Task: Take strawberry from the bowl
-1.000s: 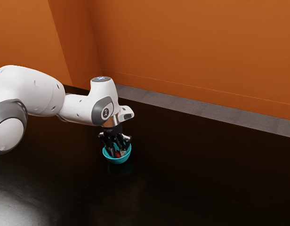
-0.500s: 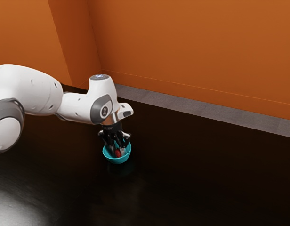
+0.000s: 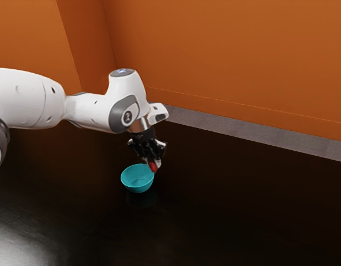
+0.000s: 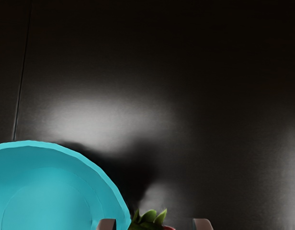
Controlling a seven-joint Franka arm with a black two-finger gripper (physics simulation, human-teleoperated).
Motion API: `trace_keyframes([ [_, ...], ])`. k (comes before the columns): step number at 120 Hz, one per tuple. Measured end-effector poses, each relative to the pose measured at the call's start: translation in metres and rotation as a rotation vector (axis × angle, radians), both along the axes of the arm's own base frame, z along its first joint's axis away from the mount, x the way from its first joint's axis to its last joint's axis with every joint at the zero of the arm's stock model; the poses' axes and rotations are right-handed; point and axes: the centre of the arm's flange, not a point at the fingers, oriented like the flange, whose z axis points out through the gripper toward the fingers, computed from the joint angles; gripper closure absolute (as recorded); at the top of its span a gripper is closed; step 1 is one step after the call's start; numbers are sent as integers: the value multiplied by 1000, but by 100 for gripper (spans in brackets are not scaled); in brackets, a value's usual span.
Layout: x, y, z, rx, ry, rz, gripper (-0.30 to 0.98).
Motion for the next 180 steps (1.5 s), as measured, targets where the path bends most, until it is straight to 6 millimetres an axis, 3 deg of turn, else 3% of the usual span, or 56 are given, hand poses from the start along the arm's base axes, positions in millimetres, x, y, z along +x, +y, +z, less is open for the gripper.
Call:
trace_keyframes([
  [32, 15, -68, -12, -29, -6, -78, 64],
  [82, 24, -137, -46, -70, 20, -145, 64],
  [97, 23, -144, -43, -79, 14, -158, 39],
  [117, 22, -128, -4, -58, -29, -152, 18],
  [127, 22, -112, 31, -25, -58, -158, 12],
  [141, 16, -80, 87, 9, -88, -139, 7],
  [155, 7, -31, 144, 45, -103, -92, 4],
  [168, -2, 9, 179, 65, -94, -44, 2],
  [180, -1, 24, 217, 90, -107, -27, 1],
])
